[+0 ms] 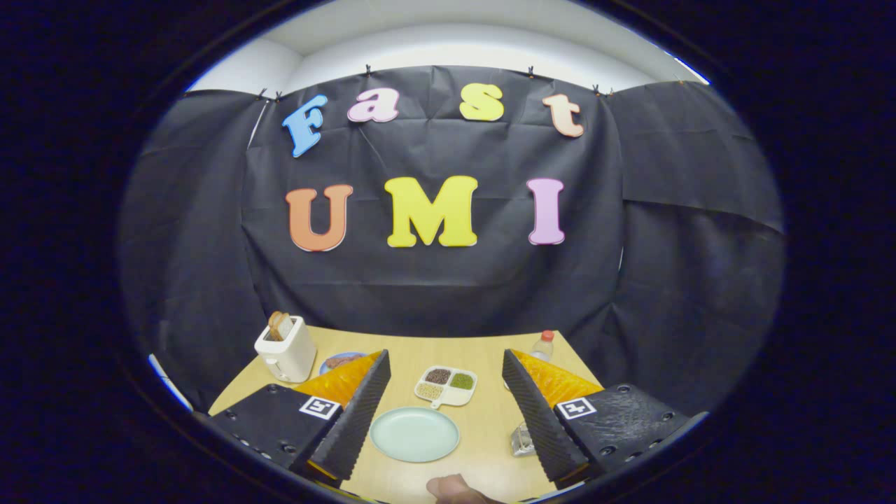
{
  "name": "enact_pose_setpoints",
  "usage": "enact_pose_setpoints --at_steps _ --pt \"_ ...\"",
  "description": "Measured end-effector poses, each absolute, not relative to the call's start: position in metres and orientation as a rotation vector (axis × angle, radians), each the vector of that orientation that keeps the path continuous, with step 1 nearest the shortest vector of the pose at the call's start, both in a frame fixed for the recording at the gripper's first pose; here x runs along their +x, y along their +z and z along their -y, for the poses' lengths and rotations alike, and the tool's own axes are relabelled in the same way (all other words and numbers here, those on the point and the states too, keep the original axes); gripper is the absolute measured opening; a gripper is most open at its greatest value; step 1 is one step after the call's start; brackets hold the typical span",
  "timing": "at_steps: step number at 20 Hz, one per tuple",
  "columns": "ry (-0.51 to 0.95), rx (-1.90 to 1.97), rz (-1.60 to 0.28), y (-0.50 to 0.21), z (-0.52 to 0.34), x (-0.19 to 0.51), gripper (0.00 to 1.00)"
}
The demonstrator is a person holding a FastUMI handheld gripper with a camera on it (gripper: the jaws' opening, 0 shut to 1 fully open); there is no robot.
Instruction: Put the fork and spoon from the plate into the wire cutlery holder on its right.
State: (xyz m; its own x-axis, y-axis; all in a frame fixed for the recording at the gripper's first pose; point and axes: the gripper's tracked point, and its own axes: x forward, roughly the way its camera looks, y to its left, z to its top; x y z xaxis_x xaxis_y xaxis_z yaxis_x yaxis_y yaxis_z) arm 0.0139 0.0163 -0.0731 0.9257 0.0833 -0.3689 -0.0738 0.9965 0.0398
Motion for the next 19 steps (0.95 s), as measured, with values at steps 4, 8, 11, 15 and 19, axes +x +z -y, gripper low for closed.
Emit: enact_pose_setpoints --at_steps 4,8,11,15,19 --pt "0.056 0.021 -0.250 -0.028 -0.015 0.015 0.96" --pt "0.026 -0.007 -0.185 -0.008 -0.014 0.018 0.96" --pt "0.023 -0.012 -0.180 -0.005 -0.018 0.020 0.96" --pt "0.036 -0.013 -0.167 -0.001 -0.021 0.022 0.96" --pt "0.033 -0.010 -0.167 -0.003 -0.020 0.024 0.96"
